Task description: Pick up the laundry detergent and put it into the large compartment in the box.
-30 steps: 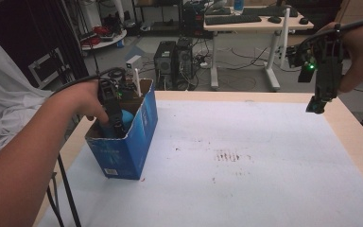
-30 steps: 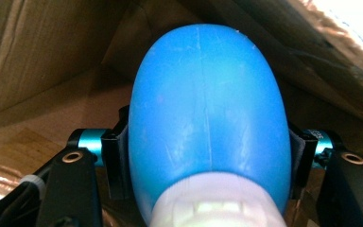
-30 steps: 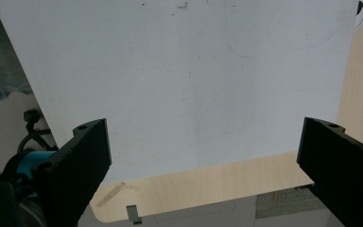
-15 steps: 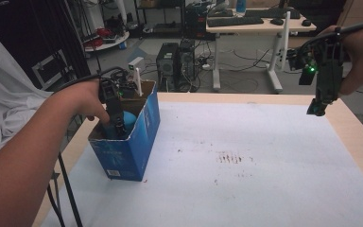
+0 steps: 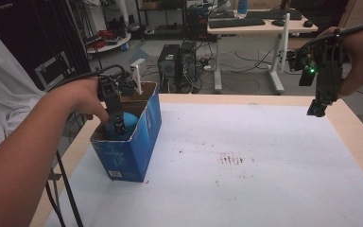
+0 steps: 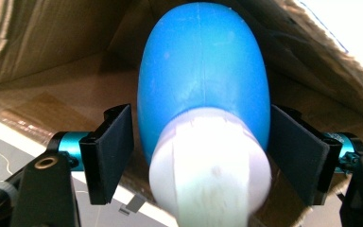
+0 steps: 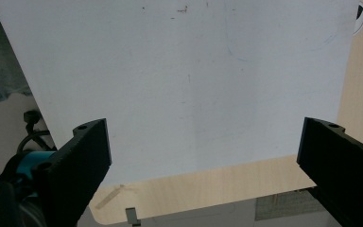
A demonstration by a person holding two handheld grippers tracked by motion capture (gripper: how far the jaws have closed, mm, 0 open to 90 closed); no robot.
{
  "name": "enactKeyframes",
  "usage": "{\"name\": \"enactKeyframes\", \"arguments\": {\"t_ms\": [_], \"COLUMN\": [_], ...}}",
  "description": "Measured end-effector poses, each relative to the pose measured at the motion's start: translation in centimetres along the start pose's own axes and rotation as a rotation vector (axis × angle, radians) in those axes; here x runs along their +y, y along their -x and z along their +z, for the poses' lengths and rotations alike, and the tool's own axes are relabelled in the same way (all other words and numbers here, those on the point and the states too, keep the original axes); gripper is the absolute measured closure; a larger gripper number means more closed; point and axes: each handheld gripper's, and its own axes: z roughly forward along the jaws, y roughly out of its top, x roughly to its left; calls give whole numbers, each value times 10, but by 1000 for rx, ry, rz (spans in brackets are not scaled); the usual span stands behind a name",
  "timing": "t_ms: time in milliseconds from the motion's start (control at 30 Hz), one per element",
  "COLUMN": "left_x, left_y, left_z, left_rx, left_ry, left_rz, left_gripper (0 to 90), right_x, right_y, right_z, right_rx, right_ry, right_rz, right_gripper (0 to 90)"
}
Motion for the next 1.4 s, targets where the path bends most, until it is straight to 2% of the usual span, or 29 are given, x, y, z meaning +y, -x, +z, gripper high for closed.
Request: {"name": "enactKeyframes", "arguments": {"t_ms": [67, 333, 433, 633, 800, 933, 1133, 1233, 1400], "left_x": [0, 1, 2, 7, 11, 18, 32, 41, 55], "left_y": [1, 5, 8, 14, 20, 29, 50, 61, 78], "left_z": [-3, -17, -22, -34, -48, -60, -74, -77, -83], "left_rx": [-12, -8, -13, 8, 23, 35, 34, 34, 41], "left_ry": [2, -4, 0, 10, 28, 39, 79, 73, 96], "left_rz": [-9, -11, 6, -8, 13, 44, 141, 189, 258], "left_gripper": [251, 214, 201, 160, 141, 115, 100, 90, 68], "right_x": [0, -3, -4, -6, -5, -7, -10, -11, -13], "right_y": [0, 0, 1, 1, 1, 1, 1, 1, 0], "right_z": [0, -2, -2, -1, 0, 0, 0, 1, 2], "right_rx": [-1, -3, -3, -4, -6, -6, -6, -4, -4], "right_ry": [1, 0, 0, 2, 9, 11, 15, 14, 21], "right_rz": [-1, -4, -1, 4, -2, -2, 2, 5, 13], "right_gripper": [27, 27, 27, 27, 27, 27, 27, 27, 27]}}
